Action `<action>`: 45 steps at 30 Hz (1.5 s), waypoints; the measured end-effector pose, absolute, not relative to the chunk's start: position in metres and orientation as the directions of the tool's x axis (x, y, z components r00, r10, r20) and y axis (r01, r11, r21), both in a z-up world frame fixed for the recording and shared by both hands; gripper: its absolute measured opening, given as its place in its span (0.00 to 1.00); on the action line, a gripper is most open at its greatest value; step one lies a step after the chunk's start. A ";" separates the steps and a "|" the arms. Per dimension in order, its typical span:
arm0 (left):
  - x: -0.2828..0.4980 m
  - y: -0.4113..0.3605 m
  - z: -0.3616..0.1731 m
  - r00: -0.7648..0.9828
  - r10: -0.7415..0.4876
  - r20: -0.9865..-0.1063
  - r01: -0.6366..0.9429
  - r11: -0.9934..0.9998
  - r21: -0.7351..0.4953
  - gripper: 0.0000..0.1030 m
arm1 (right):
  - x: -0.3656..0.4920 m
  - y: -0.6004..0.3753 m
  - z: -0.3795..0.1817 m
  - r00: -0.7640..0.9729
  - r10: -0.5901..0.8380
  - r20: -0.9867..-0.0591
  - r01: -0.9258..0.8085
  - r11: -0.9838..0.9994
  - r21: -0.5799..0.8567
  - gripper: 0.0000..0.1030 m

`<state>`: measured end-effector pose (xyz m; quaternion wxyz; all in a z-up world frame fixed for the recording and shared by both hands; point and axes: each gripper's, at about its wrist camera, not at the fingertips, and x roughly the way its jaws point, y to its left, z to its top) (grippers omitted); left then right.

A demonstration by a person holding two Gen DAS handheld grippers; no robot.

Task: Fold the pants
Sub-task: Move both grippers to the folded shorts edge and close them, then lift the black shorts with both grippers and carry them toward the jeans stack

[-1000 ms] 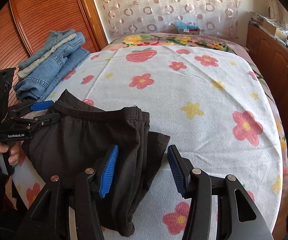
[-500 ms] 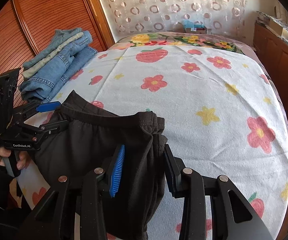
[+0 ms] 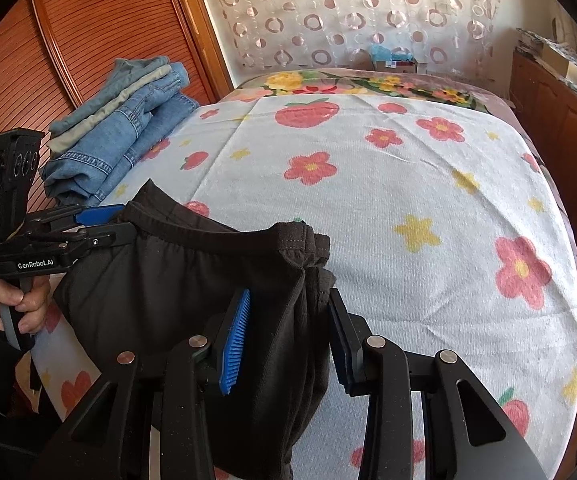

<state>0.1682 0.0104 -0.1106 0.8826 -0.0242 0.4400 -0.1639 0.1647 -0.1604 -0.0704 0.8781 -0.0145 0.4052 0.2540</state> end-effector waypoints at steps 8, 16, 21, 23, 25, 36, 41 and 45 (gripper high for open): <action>0.159 0.000 -0.104 0.580 -0.322 -0.748 0.298 0.939 -0.173 0.19 | 0.165 -0.162 -0.070 0.546 0.435 -0.716 -0.457 0.871 0.182 0.16; 0.158 -0.003 -0.083 0.612 -0.332 -0.718 0.320 0.934 -0.160 0.14 | 0.167 -0.162 -0.054 0.573 0.455 -0.681 -0.474 0.863 0.178 0.12; 0.163 -0.005 -0.065 0.643 -0.330 -0.691 0.320 0.936 -0.149 0.14 | 0.167 -0.162 -0.034 0.604 0.469 -0.644 -0.486 0.858 0.168 0.11; 0.167 -0.004 -0.058 0.655 -0.331 -0.680 0.315 0.937 -0.154 0.13 | 0.167 -0.163 -0.026 0.615 0.478 -0.628 -0.496 0.853 0.164 0.11; 0.169 -0.002 -0.046 0.673 -0.327 -0.663 0.313 0.939 -0.145 0.13 | 0.167 -0.164 -0.017 0.627 0.481 -0.613 -0.503 0.851 0.152 0.11; 0.181 0.011 0.005 0.781 -0.273 -0.562 0.270 0.959 -0.090 0.12 | 0.179 -0.146 0.018 0.673 0.526 -0.520 -0.575 0.814 0.080 0.10; 0.179 0.031 0.019 0.821 -0.234 -0.521 0.224 0.971 -0.084 0.12 | 0.188 -0.122 0.032 0.674 0.565 -0.477 -0.627 0.778 0.036 0.10; 0.177 0.049 0.034 0.855 -0.182 -0.485 0.169 0.983 -0.071 0.12 | 0.202 -0.106 0.041 0.669 0.598 -0.442 -0.659 0.752 0.020 0.10</action>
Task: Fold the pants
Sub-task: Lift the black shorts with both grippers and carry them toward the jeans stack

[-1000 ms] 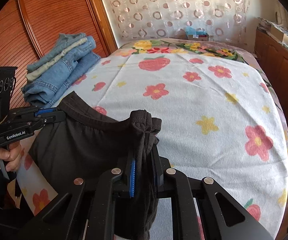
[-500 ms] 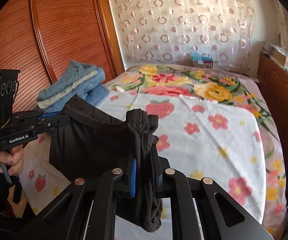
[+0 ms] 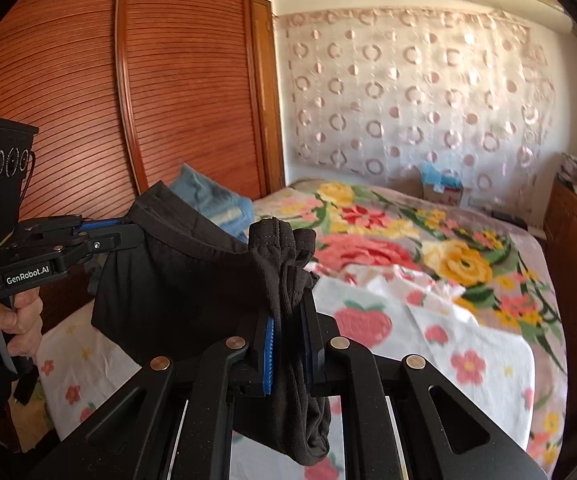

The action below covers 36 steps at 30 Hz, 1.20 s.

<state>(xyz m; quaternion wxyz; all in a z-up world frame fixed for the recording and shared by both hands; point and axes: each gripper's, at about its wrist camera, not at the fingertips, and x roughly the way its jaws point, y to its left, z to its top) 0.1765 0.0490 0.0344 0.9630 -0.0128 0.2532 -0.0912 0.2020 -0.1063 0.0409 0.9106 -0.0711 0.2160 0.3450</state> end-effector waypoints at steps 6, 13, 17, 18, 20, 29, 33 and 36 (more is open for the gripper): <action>0.176 0.074 0.048 0.888 -0.102 -0.449 0.094 0.995 -0.041 0.12 | 0.229 -0.086 0.045 0.646 0.649 -0.402 -0.704 0.710 0.016 0.10; 0.173 0.097 0.055 0.909 -0.034 -0.416 0.025 0.999 -0.028 0.12 | 0.254 -0.072 0.042 0.634 0.679 -0.370 -0.731 0.682 -0.002 0.10; 0.173 0.109 0.056 0.912 -0.013 -0.410 -0.001 0.999 -0.032 0.12 | 0.263 -0.068 0.040 0.628 0.690 -0.361 -0.744 0.668 -0.018 0.10; 0.172 0.113 0.057 0.913 -0.010 -0.407 -0.005 0.999 -0.034 0.12 | 0.264 -0.069 0.039 0.625 0.693 -0.359 -0.747 0.664 -0.020 0.10; 0.172 0.118 0.058 0.917 0.001 -0.398 -0.017 0.999 -0.036 0.12 | 0.268 -0.065 0.039 0.622 0.697 -0.357 -0.753 0.658 -0.026 0.10; 0.169 0.151 0.052 0.923 0.065 -0.379 -0.099 0.993 -0.070 0.12 | 0.292 -0.037 0.045 0.595 0.722 -0.354 -0.786 0.614 -0.071 0.10; 0.172 0.167 0.043 0.917 0.091 -0.389 -0.138 0.986 -0.096 0.12 | 0.308 -0.017 0.041 0.575 0.730 -0.370 -0.805 0.585 -0.099 0.10; 0.173 0.177 0.038 0.913 0.108 -0.393 -0.164 0.980 -0.110 0.12 | 0.321 0.001 0.038 0.555 0.734 -0.392 -0.822 0.556 -0.121 0.10</action>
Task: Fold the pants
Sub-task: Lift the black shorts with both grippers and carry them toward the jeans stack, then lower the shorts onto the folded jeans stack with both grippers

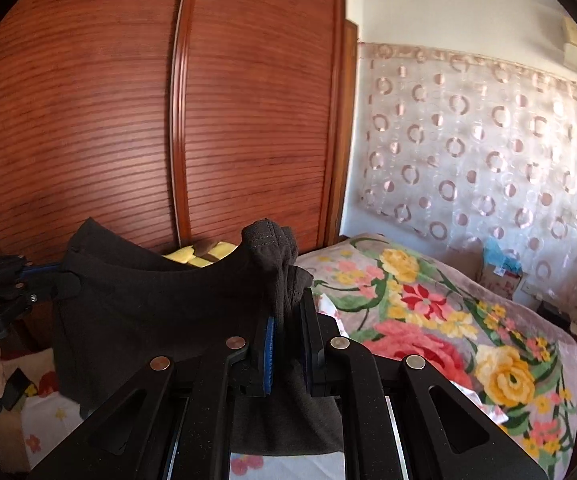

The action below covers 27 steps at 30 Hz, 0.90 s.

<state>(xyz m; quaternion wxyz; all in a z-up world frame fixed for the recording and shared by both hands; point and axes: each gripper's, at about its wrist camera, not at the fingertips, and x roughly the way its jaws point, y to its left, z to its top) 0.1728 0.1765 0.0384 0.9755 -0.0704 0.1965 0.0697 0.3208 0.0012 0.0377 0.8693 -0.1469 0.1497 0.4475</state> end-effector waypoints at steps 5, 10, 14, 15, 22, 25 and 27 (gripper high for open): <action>0.177 0.188 0.022 0.892 0.139 -0.430 -0.211 0.970 -0.123 0.12 | 0.343 0.031 0.030 0.520 0.732 -0.440 -0.846 0.512 -0.147 0.10; 0.174 0.198 0.004 0.872 0.156 -0.465 -0.250 0.957 -0.146 0.12 | 0.360 0.056 0.025 0.481 0.741 -0.469 -0.870 0.468 -0.153 0.10; 0.171 0.199 -0.004 0.857 0.177 -0.484 -0.279 0.949 -0.146 0.12 | 0.371 0.067 0.020 0.431 0.756 -0.493 -0.894 0.434 -0.116 0.11; 0.172 0.200 -0.006 0.854 0.177 -0.489 -0.278 0.950 -0.142 0.13 | 0.375 0.070 0.017 0.425 0.750 -0.507 -0.895 0.432 -0.110 0.10; 0.171 0.197 0.006 0.862 0.169 -0.477 -0.258 0.958 -0.126 0.21 | 0.397 0.058 0.021 0.432 0.740 -0.515 -0.880 0.470 -0.064 0.32; 0.167 0.196 0.014 0.872 0.179 -0.455 -0.254 0.961 -0.109 0.33 | 0.400 0.044 0.032 0.467 0.746 -0.475 -0.861 0.507 -0.051 0.43; 0.167 0.196 0.017 0.879 0.175 -0.443 -0.246 0.963 -0.107 0.47 | 0.399 0.030 0.039 0.450 0.768 -0.456 -0.866 0.500 -0.012 0.43</action>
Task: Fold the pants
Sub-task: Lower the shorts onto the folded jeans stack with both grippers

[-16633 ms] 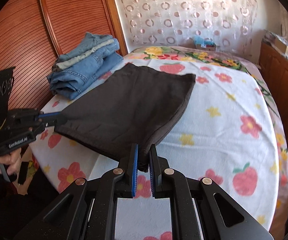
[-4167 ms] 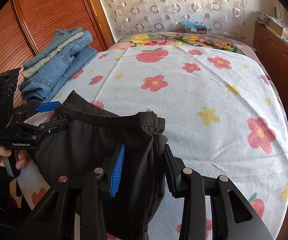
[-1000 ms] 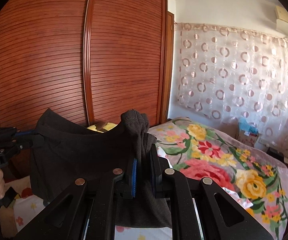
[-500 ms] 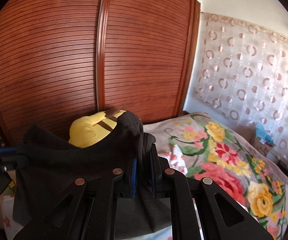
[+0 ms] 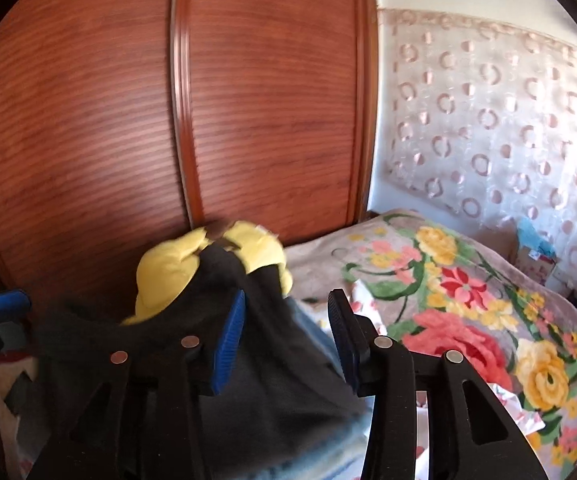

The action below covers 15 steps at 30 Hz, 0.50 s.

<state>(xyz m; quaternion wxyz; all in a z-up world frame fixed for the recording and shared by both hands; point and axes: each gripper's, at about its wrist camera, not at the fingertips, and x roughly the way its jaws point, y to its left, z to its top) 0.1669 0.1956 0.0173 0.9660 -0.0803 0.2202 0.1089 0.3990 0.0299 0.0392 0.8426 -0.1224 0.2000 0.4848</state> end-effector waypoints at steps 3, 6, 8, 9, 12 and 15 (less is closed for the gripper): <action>0.174 0.193 0.015 0.880 0.155 -0.450 -0.219 0.971 -0.093 0.49 | 0.393 0.015 0.045 0.418 0.792 -0.446 -0.880 0.474 0.018 0.43; 0.183 0.192 0.007 0.864 0.136 -0.485 -0.204 0.975 -0.091 0.49 | 0.386 0.010 0.039 0.370 0.808 -0.458 -0.899 0.436 0.043 0.43; 0.188 0.190 -0.002 0.845 0.136 -0.517 -0.208 0.975 -0.084 0.49 | 0.387 0.010 0.032 0.343 0.810 -0.475 -0.910 0.412 0.047 0.42; 0.189 0.190 -0.007 0.835 0.132 -0.534 -0.207 0.975 -0.081 0.49 | 0.392 0.012 0.029 0.346 0.802 -0.486 -0.909 0.414 0.037 0.39; 0.190 0.190 -0.023 0.807 0.131 -0.575 -0.211 0.975 -0.074 0.49 | 0.408 0.020 0.019 0.356 0.773 -0.524 -0.900 0.434 0.028 0.39; 0.190 0.190 -0.033 0.798 0.123 -0.590 -0.211 0.974 -0.082 0.49 | 0.428 0.035 0.014 0.368 0.746 -0.555 -0.886 0.463 0.036 0.39</action>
